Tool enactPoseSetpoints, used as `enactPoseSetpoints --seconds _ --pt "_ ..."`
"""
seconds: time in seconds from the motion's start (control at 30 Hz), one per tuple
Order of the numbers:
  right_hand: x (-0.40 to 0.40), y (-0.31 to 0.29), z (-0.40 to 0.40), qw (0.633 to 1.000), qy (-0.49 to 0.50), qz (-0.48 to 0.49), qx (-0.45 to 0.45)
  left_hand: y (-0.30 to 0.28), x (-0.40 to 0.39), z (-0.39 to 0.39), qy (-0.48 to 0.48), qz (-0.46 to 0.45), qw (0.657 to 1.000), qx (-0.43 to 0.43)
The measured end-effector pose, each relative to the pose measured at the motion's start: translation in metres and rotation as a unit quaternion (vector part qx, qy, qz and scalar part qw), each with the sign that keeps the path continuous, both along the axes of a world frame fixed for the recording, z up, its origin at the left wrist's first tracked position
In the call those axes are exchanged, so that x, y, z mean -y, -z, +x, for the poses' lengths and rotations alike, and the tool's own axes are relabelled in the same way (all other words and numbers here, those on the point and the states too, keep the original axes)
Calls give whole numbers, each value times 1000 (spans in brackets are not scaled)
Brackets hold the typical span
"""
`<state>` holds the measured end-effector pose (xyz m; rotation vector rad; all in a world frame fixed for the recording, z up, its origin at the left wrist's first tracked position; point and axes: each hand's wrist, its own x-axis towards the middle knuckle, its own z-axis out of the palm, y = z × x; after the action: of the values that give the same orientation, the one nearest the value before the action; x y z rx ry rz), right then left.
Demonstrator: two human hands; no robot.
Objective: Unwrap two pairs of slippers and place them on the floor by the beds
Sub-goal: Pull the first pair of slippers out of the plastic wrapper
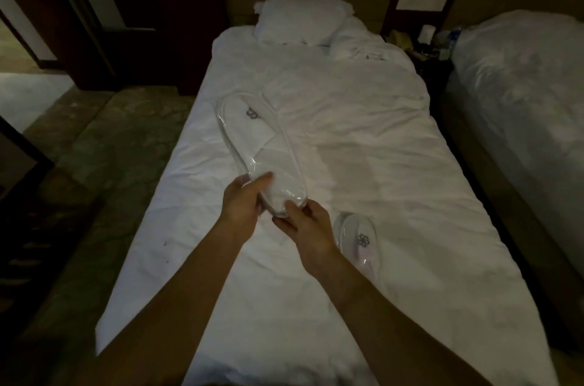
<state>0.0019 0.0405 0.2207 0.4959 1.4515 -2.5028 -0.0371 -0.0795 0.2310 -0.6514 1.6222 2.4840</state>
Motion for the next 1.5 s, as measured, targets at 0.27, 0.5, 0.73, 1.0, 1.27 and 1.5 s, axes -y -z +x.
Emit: enactPoseSetpoints --seconds 0.27,0.5,0.73,1.0,1.27,1.5 --pt "-28 5 38 998 -41 27 34 17 -17 20 -69 -18 996 48" --pt "-59 20 95 997 -32 -9 69 34 -44 51 -101 -33 990 91" --pt "-88 33 126 996 9 -37 77 26 -67 66 -41 12 997 64" --pt "-99 46 134 993 42 -48 102 55 -97 115 77 -1 991 113" --pt "-91 77 152 991 40 -34 126 81 -74 95 51 15 989 140" --pt "-103 94 162 986 41 -11 163 123 -53 82 49 24 981 185"
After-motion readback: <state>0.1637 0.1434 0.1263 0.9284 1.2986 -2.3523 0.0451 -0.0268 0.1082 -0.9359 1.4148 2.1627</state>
